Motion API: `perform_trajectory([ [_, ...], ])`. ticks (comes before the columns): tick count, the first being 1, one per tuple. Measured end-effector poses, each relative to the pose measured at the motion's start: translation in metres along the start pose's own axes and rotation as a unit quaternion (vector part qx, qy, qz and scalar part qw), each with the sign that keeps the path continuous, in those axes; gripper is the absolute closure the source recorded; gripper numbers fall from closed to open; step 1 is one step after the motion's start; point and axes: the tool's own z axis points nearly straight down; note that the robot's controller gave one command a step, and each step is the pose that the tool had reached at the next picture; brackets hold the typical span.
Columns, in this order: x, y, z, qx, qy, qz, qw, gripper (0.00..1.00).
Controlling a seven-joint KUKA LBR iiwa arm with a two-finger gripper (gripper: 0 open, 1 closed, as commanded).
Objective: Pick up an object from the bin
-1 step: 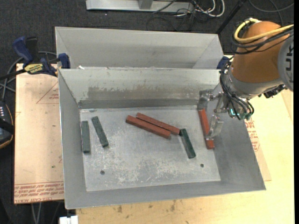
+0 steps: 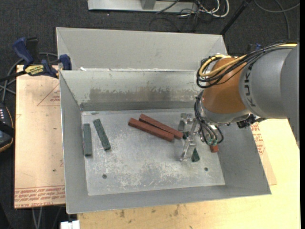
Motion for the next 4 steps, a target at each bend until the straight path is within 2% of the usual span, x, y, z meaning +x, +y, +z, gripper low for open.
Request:
perform_trajectory([
  [1,-0.0303,0.0691,0.0119,-0.001,-0.0053,0.114,0.9935,0.00],
  [2,-0.0304,0.0661,0.0117,0.000,-0.0051,0.115,0.9933,1.00],
  [3,-0.0306,0.0659,0.0117,0.000,-0.0054,0.115,0.9933,0.00],
  [4,-0.0305,0.0662,0.0116,0.000,-0.0052,0.115,0.9933,1.00],
])
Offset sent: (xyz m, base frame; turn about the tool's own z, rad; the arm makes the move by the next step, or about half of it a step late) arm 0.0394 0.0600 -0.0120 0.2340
